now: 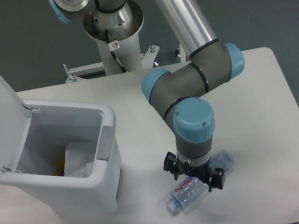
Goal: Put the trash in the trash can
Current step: 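Rotate the gripper and close it around the bottle's cap end, then lift the bottle and carry it over the trash can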
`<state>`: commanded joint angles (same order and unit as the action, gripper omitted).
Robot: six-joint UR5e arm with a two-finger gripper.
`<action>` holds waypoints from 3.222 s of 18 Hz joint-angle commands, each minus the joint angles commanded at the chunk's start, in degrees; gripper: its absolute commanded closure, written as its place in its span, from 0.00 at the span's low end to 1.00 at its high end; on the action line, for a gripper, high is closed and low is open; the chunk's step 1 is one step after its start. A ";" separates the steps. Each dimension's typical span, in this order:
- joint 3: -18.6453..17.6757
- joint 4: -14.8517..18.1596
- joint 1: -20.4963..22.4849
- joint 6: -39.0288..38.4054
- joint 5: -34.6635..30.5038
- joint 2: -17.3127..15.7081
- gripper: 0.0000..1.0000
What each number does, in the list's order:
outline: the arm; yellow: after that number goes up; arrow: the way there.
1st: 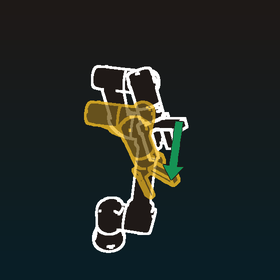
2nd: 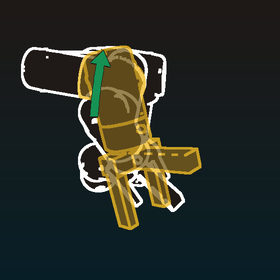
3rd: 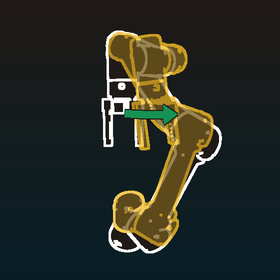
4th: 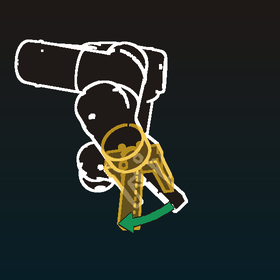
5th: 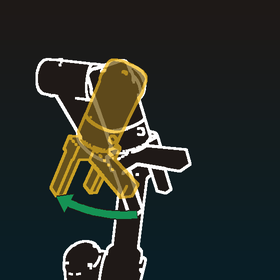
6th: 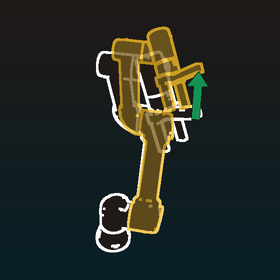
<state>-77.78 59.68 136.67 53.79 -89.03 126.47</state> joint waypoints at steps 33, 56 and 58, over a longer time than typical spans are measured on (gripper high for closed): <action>6.06 -0.09 3.68 1.67 10.62 -2.10 0.64; 8.00 -0.70 4.68 -14.77 59.85 -21.43 0.64; 7.12 -0.70 2.13 -14.76 59.85 -21.97 0.64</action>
<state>-70.66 58.97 138.80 39.02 -29.18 104.50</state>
